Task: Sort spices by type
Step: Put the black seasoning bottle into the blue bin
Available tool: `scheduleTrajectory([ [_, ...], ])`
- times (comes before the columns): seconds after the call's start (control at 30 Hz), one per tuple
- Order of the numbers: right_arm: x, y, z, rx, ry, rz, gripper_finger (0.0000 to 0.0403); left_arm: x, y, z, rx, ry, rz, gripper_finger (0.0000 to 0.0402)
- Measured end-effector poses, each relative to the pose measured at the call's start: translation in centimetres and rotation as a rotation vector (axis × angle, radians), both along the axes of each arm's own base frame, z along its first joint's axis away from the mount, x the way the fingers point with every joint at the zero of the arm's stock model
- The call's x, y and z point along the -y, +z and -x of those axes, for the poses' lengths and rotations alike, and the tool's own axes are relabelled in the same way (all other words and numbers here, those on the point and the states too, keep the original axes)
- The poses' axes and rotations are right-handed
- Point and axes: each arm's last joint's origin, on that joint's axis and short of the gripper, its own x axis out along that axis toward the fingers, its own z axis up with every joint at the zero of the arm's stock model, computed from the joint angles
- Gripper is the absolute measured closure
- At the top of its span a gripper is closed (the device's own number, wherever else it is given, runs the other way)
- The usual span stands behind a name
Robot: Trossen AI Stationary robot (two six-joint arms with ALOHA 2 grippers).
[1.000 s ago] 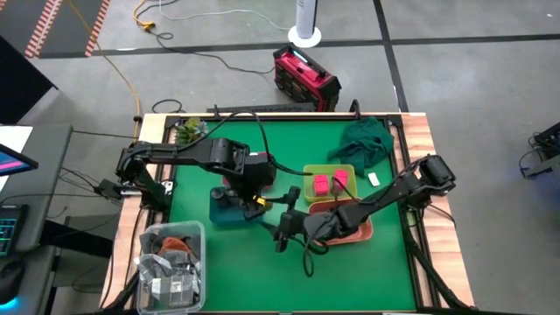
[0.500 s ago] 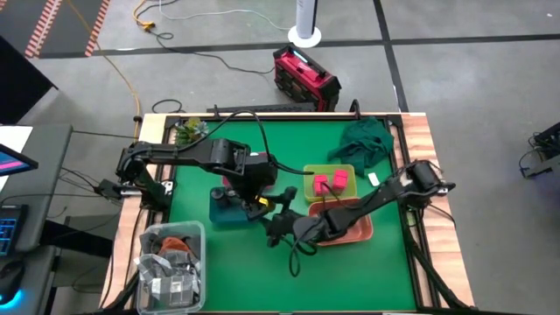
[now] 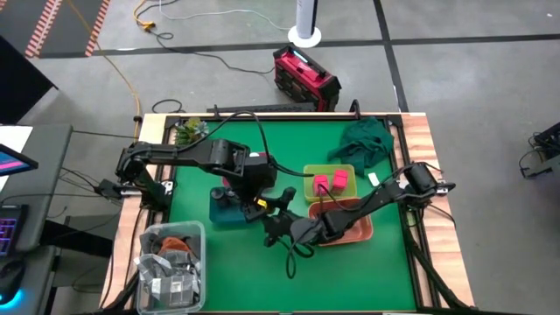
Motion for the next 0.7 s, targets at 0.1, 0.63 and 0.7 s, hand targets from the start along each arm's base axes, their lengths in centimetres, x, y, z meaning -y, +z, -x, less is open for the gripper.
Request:
scheduleTrajectory([
  [0.1, 0.0, -0.1, 0.0, -0.005, -0.003, -0.002, 0.0205, 0.0, 0.0, 0.0, 0.002, -0.017, -0.017, 0.0210],
  [0.63, 0.2, -0.3, 0.3, -0.033, -0.009, -0.074, 0.0211, -0.8, 0.9, -0.4, 0.115, -0.188, -0.206, 0.0096],
  [0.7, 0.1, -0.5, 0.4, -0.041, -0.007, -0.087, 0.0210, -0.9, 1.6, -0.5, 0.154, -0.187, -0.263, 0.0094],
])
